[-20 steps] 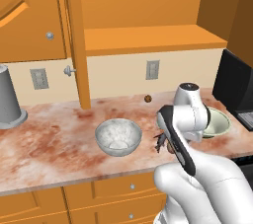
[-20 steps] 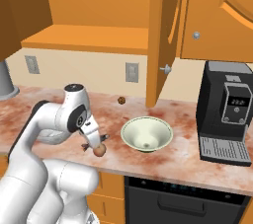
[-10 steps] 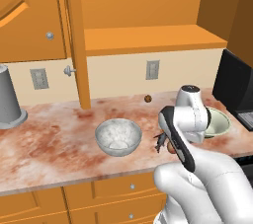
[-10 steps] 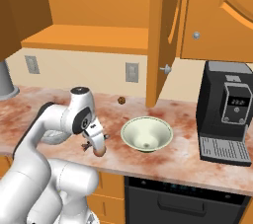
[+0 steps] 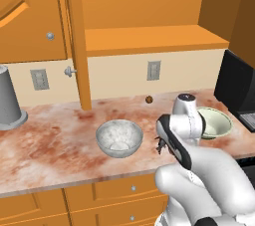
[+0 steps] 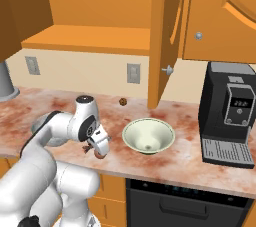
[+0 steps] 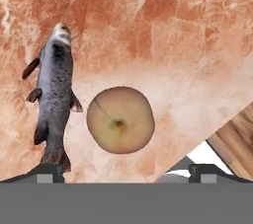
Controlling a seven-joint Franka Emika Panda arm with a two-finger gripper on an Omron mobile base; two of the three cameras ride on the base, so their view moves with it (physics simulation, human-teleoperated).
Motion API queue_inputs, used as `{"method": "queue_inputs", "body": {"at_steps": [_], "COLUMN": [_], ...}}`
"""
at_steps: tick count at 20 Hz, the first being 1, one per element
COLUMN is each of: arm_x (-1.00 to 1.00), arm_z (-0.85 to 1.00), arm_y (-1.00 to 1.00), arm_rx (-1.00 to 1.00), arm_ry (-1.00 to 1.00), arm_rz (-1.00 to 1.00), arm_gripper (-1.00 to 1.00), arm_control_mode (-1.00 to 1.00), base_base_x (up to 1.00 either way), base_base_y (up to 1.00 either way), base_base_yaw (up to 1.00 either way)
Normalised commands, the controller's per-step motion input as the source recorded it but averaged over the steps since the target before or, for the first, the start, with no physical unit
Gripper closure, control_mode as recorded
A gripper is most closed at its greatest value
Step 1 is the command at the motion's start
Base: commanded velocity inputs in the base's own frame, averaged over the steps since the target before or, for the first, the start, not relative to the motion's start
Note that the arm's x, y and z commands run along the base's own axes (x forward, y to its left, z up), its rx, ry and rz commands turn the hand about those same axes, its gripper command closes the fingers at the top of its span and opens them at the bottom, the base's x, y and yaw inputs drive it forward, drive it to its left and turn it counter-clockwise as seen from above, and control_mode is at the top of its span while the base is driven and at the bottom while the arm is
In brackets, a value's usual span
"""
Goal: Pick both bowls and place them on the counter. Then place the peach in one bowl and place the fish in the other bowl.
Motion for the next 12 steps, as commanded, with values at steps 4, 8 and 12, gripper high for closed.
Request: {"method": "queue_inputs", "body": {"at_steps": [4, 8, 12], "arm_x": [0.34, 0.00, 0.00], "arm_z": [-0.11, -0.07, -0.17], "arm_y": [-0.11, -0.21, 0.00], "arm_rx": [0.00, 0.00, 0.00], "arm_ry": [0.06, 0.06, 0.08], "arm_rz": [0.03, 0.00, 0.00], "arm_gripper": [-1.00, -1.00, -1.00], "arm_control_mode": [-1.00, -1.00, -1.00], "base_base_x": [0.00, 0.00, 0.00], "base_base_y": [0.00, 0.00, 0.00], "base_base_yaw": [0.00, 0.00, 0.00]}}
